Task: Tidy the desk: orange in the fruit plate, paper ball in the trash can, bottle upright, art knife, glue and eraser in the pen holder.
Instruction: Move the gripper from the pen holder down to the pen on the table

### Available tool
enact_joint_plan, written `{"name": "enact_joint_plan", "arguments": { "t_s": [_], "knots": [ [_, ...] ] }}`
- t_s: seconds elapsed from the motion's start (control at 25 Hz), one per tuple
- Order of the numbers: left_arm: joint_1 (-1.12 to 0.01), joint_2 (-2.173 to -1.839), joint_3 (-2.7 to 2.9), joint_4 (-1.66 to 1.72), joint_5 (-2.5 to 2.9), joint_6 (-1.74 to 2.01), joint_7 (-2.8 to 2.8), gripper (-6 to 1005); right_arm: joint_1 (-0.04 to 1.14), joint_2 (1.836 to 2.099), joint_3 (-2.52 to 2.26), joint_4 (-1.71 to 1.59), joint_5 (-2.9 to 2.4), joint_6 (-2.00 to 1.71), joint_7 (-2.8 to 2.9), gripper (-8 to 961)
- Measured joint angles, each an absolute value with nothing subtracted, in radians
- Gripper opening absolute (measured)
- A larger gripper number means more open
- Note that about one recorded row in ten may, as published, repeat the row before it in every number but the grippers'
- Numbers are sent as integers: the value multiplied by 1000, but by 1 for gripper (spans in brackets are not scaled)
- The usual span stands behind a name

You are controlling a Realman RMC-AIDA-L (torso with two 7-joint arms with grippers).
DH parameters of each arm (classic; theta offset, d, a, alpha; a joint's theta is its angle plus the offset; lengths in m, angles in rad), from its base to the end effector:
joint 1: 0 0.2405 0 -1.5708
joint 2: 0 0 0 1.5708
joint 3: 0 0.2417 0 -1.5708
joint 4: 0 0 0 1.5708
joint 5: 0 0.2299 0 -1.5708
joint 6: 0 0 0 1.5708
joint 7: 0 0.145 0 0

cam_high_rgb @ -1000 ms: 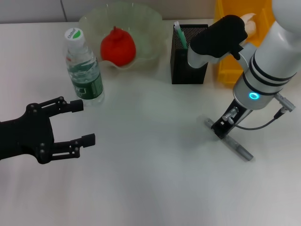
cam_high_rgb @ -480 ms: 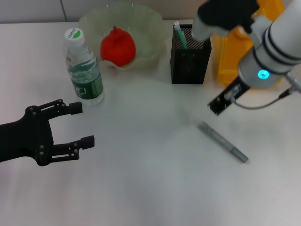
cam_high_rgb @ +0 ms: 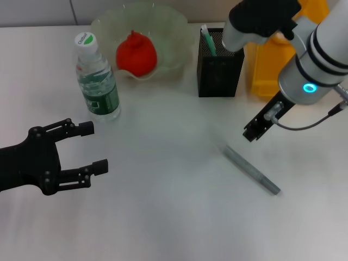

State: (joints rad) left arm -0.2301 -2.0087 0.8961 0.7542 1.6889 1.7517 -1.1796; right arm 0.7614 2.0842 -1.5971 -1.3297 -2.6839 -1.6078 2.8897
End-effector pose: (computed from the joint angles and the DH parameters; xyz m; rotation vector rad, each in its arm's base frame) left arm -0.2986 0.2629 0.0420 -2.7048 -0.4008 -0.8579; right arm 0.1135 0.3641 -0.0266 -2.4880 0.9411 -0.6912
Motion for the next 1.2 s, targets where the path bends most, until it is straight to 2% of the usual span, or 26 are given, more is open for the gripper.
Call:
{"name": "enact_joint_plan", "arguments": {
  "t_s": [0.2,0.4,0.64,1.2],
  "knots": [
    [-230,-2008,896,753,1689,1752,-1180,847,764,2089,-1630,-1304,-2679,-1599,2902,187],
    [-230,-2009,896,752,1689,1752,-1180,847,766,2091,-1712,-1269,-2671,-1557,2938,408],
    [-230,-2011,896,745,1689,1752,-1177,847,786,2091,-1754,-1195,-2618,-1506,2947,528],
    [-231,-2011,896,740,1689,1750,-1169,847,806,2091,-1766,-1099,-2615,-1459,2952,469]
  ]
}}
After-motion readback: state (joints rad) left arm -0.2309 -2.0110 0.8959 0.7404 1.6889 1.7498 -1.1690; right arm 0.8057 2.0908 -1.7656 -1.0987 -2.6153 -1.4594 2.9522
